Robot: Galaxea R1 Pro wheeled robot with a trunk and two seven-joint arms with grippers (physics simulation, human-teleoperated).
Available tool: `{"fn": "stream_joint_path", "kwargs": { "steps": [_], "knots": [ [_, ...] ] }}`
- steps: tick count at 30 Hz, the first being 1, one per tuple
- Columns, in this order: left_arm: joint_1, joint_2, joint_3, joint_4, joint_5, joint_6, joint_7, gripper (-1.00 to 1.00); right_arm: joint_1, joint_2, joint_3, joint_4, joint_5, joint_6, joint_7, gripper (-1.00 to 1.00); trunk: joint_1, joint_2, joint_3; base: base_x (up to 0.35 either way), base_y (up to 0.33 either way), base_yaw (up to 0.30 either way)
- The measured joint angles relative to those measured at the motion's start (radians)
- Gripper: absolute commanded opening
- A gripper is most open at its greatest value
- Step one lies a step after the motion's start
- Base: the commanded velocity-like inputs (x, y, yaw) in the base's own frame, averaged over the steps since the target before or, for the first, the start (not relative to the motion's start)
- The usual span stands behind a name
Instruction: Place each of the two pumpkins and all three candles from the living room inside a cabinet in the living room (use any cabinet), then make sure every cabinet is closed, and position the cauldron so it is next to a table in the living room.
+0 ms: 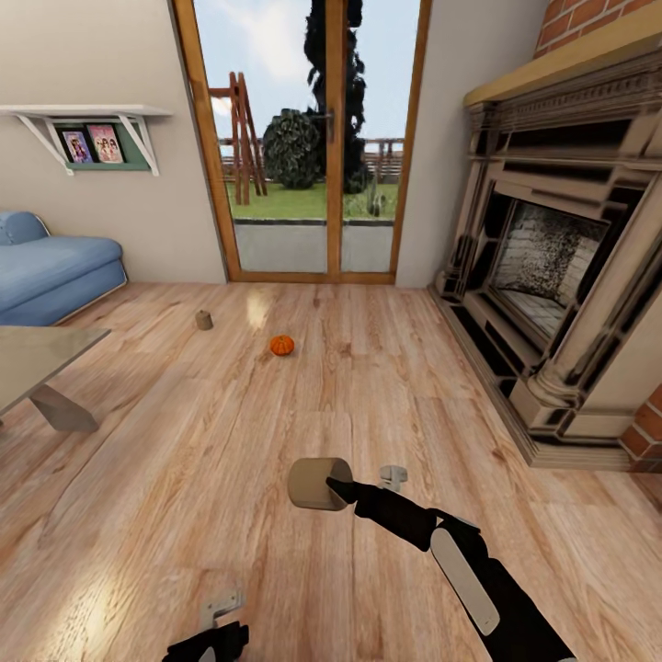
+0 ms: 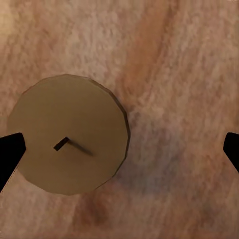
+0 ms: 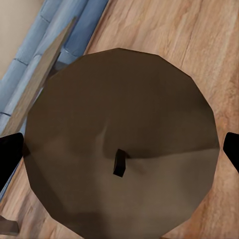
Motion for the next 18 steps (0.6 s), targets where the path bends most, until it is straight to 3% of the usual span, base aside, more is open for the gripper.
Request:
{"fn": "stream_joint_path", "kwargs": {
  "steps": [5, 8, 11, 18],
  "knots": [
    [0.000, 0.003, 0.005, 0.000, 0.001, -0.001, 0.013, 1.00, 0.000, 0.001, 0.000, 0.000, 0.000, 0.000, 0.000, -1.00, 0.000, 0.000, 0.000, 0.000, 0.000, 0.000],
    [0.000, 0.002, 0.007, 0.000, 0.004, -0.012, 0.076, 1.00, -0.001, 0.001, 0.000, 0.000, 0.000, 0.000, 0.000, -1.00, 0.000, 0.000, 0.000, 0.000, 0.000, 0.000],
    [0.000, -0.001, 0.004, 0.003, 0.011, -0.065, 0.124, 1.00, 0.000, 0.001, 0.000, 0.000, 0.000, 0.000, 0.000, -1.00, 0.000, 0.000, 0.000, 0.000, 0.000, 0.000],
    [0.000, -0.003, 0.001, 0.048, 0.007, -0.090, 0.134, 1.00, -0.001, 0.001, 0.000, 0.000, 0.000, 0.000, 0.000, -1.00, 0.000, 0.000, 0.000, 0.000, 0.000, 0.000]
  ]
}}
